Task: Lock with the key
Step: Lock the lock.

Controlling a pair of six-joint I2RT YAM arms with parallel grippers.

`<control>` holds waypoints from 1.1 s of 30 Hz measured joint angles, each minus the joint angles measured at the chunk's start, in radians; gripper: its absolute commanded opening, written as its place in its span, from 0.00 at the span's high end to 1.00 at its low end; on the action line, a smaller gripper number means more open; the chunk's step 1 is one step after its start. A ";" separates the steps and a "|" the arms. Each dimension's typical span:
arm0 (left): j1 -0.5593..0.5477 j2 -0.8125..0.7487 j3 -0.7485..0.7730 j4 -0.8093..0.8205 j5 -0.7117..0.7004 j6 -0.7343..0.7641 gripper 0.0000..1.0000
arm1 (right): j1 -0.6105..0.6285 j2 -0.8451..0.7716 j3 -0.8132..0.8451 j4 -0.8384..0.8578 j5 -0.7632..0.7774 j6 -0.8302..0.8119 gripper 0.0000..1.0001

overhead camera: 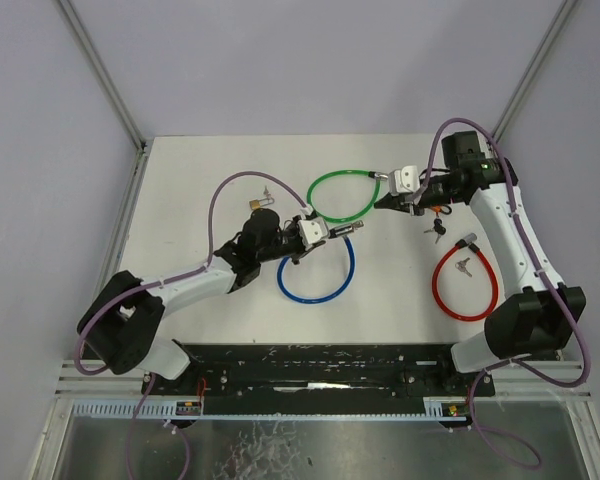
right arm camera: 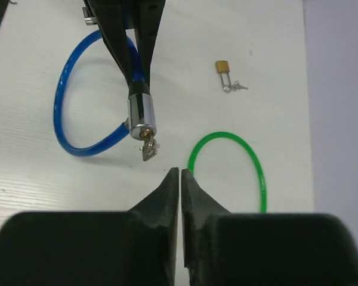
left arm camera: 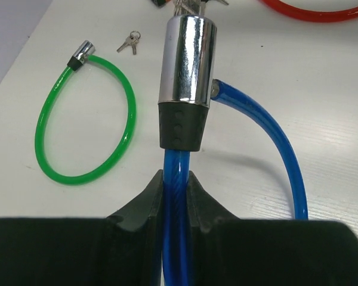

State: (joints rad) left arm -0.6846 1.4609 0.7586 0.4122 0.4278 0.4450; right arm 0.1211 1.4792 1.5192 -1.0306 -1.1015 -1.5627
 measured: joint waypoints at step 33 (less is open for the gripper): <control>-0.069 -0.050 0.029 -0.126 -0.121 0.072 1.00 | 0.119 0.148 -0.043 -0.021 0.047 0.211 0.67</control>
State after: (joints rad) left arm -0.7532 1.4105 0.7872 0.2859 0.3069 0.5175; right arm 0.2401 1.6272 1.4761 -1.0515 -1.0550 -1.3518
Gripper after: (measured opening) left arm 0.111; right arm 0.368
